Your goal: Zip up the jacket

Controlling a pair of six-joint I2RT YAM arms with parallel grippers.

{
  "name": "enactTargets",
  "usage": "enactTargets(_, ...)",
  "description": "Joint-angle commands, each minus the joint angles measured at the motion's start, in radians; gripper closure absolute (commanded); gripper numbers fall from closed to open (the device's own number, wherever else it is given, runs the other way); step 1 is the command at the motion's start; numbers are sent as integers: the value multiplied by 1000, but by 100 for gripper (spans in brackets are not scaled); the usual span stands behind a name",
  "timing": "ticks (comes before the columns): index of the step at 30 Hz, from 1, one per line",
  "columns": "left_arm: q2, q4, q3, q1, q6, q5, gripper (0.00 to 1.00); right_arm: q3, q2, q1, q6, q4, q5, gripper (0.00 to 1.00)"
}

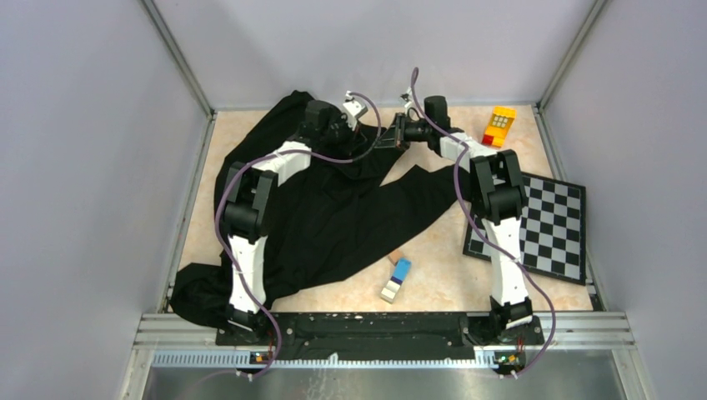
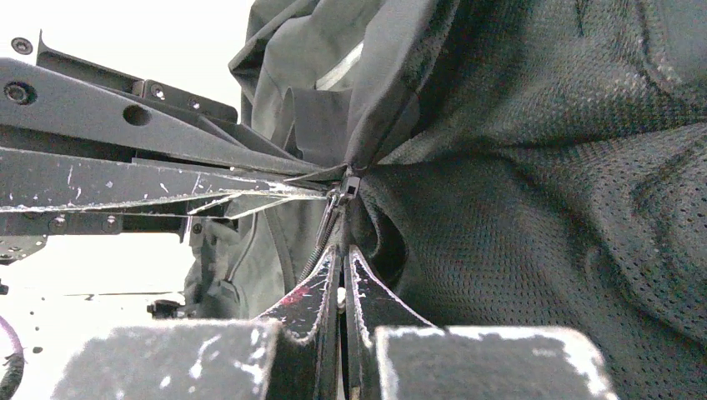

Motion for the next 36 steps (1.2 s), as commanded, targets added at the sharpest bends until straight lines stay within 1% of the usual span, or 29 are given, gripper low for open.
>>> enactTargets(1,-45,22,-11,-17,42,-12,100,-8,-85,-7,29,81,1,100)
enactTargets(11,-70,60,-57,-26,62,-51,100,-49,-100,-27,79,132,23,100)
enactTargets(16,-71,55,-56,-25,65,-51,100,-62,-108,-35,64,137,33,100)
enactTargets(23,-73,55,-60,-26,68,-55,100,-99,-116,-43,121,238,16,100)
enactTargets(27,-78,59,-67,-29,68,-51,100,-105,-118,-45,125,253,18,100)
enactTargets(32,-77,39,-61,-29,73,-66,100,-164,-139,-50,158,374,14,100)
enactTargets(34,-72,20,-55,-28,81,-66,100,-197,-151,-58,187,490,3,100)
enactTargets(36,-69,6,-54,-29,83,-55,100,-204,-148,-66,213,550,-16,100)
